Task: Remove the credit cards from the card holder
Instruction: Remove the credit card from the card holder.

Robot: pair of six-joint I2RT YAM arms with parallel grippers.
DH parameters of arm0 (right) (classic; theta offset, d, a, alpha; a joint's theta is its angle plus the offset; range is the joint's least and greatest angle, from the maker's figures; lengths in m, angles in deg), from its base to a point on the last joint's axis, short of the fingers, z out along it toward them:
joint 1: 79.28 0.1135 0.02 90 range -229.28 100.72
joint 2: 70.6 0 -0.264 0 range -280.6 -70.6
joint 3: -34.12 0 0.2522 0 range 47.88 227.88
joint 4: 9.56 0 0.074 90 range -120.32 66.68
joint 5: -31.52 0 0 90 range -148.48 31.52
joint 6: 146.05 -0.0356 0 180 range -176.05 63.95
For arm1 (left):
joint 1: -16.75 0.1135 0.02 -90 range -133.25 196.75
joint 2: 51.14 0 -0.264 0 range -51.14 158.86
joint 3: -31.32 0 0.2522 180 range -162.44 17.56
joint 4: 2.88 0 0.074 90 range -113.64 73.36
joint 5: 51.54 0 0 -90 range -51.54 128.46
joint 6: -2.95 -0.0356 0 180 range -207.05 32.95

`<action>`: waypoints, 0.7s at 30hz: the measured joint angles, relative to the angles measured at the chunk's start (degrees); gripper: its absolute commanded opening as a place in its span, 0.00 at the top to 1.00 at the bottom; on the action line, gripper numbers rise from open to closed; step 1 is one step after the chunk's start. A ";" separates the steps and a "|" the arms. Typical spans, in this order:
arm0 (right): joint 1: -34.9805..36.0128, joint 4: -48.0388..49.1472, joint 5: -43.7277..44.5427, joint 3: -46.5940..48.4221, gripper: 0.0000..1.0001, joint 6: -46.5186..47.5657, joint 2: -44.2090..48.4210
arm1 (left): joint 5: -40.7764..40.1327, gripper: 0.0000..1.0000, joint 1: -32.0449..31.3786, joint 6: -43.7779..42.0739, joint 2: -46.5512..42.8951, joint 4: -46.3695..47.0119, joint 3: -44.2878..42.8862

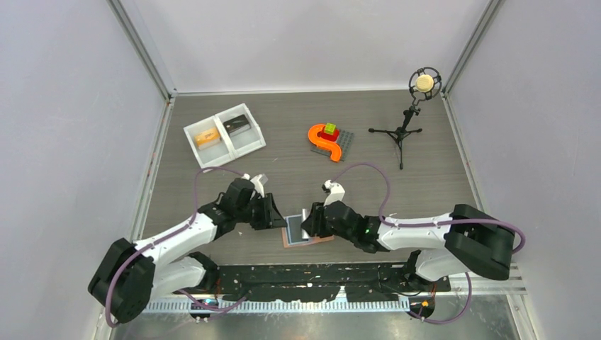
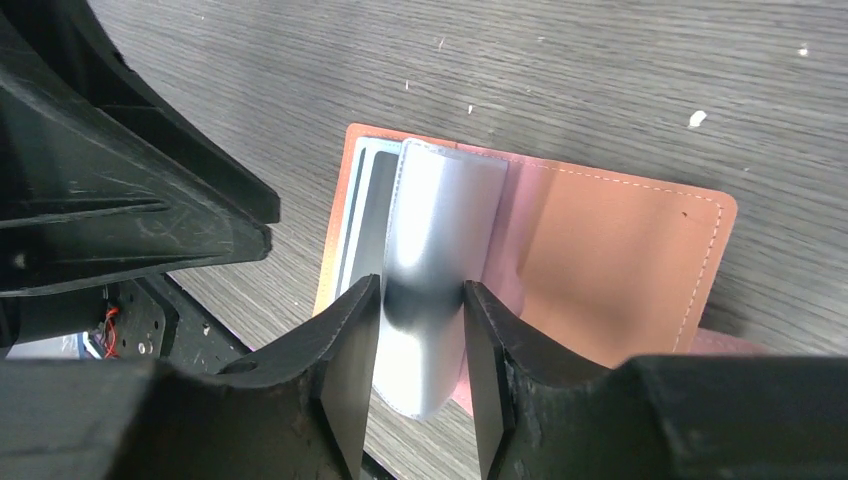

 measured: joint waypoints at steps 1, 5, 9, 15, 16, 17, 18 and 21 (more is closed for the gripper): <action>-0.11 -0.46 0.26 -0.11 0.55 0.02 0.52 | 0.02 0.66 -0.24 0.02 0.92 0.72 -0.02; -0.15 -3.54 1.88 -0.17 0.55 0.26 3.17 | 0.28 0.67 -0.66 0.13 4.72 3.61 -0.07; -0.26 -7.39 4.00 -0.17 0.55 0.63 5.25 | 0.39 0.67 -0.66 0.17 7.69 5.07 -0.07; -0.57 -16.35 7.96 -0.15 0.55 0.79 8.44 | 0.37 0.67 -0.81 0.00 8.57 5.86 -0.07; -0.63 -18.62 8.68 -0.11 0.55 0.76 9.51 | 0.35 0.66 -0.83 -0.04 8.57 5.84 -0.07; -0.63 -20.63 9.22 0.00 0.55 0.72 10.47 | 0.37 0.67 -0.85 -0.07 8.57 5.84 -0.07; -0.63 -22.75 9.68 0.26 0.55 0.68 11.43 | 0.37 0.67 -0.85 -0.09 8.57 5.81 -0.07; -0.68 -28.20 10.32 1.77 0.55 0.59 14.60 | 0.35 0.66 -0.85 -0.11 8.15 5.75 -0.07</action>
